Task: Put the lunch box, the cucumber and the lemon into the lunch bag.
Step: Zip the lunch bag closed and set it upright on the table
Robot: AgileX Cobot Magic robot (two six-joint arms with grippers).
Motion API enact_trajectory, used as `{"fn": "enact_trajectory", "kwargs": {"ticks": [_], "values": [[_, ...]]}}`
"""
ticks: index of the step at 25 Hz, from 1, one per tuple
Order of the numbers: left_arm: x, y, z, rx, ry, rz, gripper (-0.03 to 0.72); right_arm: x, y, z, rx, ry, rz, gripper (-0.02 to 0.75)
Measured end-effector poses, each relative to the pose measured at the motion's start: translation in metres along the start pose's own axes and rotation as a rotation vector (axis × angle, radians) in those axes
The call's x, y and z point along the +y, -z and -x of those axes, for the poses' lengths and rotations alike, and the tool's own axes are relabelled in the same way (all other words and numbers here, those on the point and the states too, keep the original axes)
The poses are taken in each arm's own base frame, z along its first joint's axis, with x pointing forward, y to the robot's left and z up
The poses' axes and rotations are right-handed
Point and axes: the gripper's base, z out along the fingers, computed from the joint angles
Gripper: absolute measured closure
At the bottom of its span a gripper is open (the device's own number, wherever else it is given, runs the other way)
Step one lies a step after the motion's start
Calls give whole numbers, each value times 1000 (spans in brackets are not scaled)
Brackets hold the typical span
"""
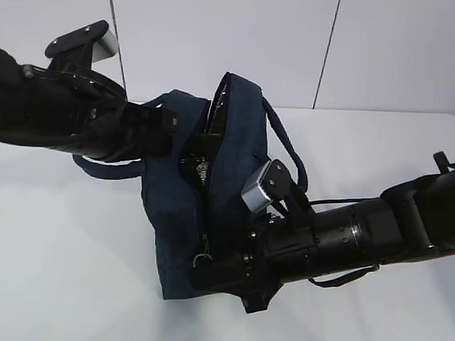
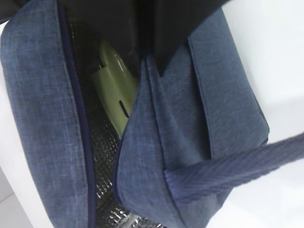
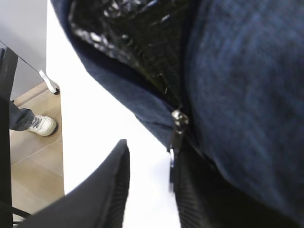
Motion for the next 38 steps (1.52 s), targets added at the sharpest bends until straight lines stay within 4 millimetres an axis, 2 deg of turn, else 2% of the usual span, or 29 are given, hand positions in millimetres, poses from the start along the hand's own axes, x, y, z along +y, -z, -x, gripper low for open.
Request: {"fn": "enact_trajectory", "kwargs": {"ticks": [2, 5, 7, 22, 24, 26, 28, 30, 33, 38], "values": [[0, 0, 0, 0, 0, 0, 691, 0, 0, 0, 3, 0, -5, 534], [0, 0, 0, 0, 0, 0, 691, -2, 1, -1, 8, -1, -15, 680], [0, 0, 0, 2, 0, -1, 691, -2, 1, -1, 12, -1, -21, 733], [0, 0, -1, 7, -18, 0, 682, -4, 1, -2, 20, -22, -35, 750], [0, 0, -1, 14, -28, -1, 615, -4, 1, -2, 21, -24, -37, 750], [0, 0, -2, 23, -32, -5, 486, -4, 1, -2, 21, -24, -37, 750], [-1, 0, -3, 28, -34, -7, 312, -4, 1, -2, 21, -26, -37, 750], [-1, 1, -2, 26, -47, -8, 190, -4, 1, -2, 21, -30, -37, 750], [-5, 11, 3, -7, -107, -23, 125, -4, 1, -2, 20, -37, -36, 750], [-16, 37, 13, -91, -258, -52, 107, -4, 1, -2, 20, -42, -36, 750]]}}
